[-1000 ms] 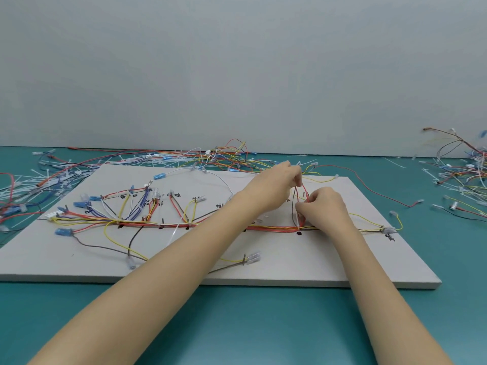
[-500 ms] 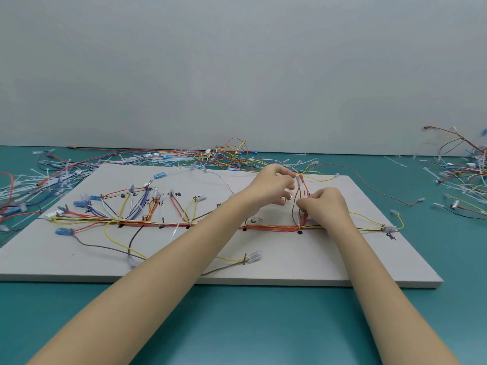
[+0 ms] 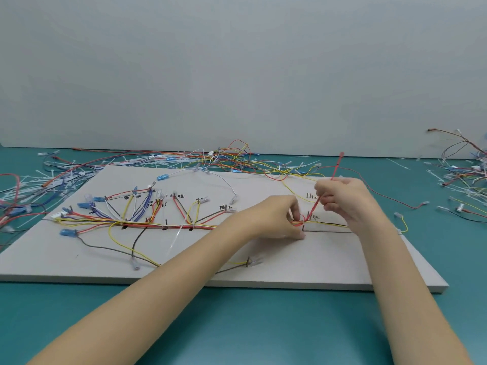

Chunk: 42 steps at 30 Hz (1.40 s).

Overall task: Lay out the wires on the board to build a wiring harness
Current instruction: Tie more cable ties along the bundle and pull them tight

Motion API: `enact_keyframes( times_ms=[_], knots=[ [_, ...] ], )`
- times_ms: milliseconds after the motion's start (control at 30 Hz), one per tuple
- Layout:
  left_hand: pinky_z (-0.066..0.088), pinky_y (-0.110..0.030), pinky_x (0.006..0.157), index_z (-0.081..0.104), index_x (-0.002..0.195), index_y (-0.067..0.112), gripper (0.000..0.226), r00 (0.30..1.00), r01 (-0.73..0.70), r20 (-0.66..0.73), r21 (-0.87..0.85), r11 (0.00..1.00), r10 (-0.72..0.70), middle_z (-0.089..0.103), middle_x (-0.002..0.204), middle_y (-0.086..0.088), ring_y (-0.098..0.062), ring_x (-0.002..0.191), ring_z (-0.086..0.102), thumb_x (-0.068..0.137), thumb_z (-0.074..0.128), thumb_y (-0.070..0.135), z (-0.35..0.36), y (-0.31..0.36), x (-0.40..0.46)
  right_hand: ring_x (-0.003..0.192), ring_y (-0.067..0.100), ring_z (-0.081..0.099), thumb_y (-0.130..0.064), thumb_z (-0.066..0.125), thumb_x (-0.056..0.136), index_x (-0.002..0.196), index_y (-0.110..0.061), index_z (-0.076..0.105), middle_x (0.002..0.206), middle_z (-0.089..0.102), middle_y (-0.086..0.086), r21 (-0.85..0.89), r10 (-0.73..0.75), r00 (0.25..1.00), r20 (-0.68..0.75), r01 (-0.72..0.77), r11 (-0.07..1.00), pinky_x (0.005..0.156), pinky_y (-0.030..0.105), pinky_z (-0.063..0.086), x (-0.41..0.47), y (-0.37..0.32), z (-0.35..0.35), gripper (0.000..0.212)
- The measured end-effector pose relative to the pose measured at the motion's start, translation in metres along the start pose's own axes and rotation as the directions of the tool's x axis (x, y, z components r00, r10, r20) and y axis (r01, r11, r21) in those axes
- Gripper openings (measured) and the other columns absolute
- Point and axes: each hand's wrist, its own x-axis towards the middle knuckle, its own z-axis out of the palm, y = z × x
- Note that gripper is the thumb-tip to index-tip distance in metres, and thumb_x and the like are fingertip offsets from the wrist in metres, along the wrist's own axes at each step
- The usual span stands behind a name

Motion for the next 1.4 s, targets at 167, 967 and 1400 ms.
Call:
enact_keyframes(
  times_ms=[167, 967, 1400],
  knots=[
    [0.038, -0.015, 0.059, 0.057, 0.091, 0.020, 0.019, 0.994, -0.100, -0.035, 0.022, 0.995, 0.100, 0.053, 0.079, 0.009, -0.001, 0.069, 0.049, 0.085, 0.072, 0.028, 0.008, 0.002, 0.000, 0.054, 0.014, 0.044, -0.003, 0.061, 0.081, 0.076, -0.005, 0.062, 0.067, 0.051, 0.006, -0.102, -0.043, 0.993, 0.114, 0.055, 0.993, 0.051, 0.024, 0.034, -0.005, 0.001, 0.005, 0.005],
    [0.043, -0.035, 0.073, 0.047, 0.086, 0.022, 0.017, 0.958, -0.195, -0.189, 0.123, 0.973, 0.216, 0.055, 0.088, 0.002, -0.019, 0.082, 0.048, 0.097, 0.053, 0.034, 0.025, 0.005, -0.011, 0.078, 0.032, 0.056, -0.015, 0.051, 0.085, 0.089, -0.002, 0.066, 0.073, 0.062, 0.012, -0.773, 0.062, 0.977, -0.205, -0.201, 0.602, 0.066, 0.030, 0.040, 0.015, 0.020, -0.040, 0.020],
    [0.045, -0.016, 0.055, 0.065, 0.090, 0.015, 0.005, 0.955, -0.181, -0.280, -0.277, 0.944, 0.101, 0.064, 0.076, 0.001, -0.004, 0.057, 0.058, 0.087, 0.069, 0.015, -0.027, 0.004, -0.016, 0.067, 0.029, 0.053, -0.039, 0.041, 0.089, 0.066, -0.012, 0.056, 0.058, 0.058, 0.004, -0.510, -0.587, 0.801, -0.116, 0.459, 0.727, 0.059, 0.036, 0.042, -0.018, -0.006, 0.018, 0.038]
  ],
)
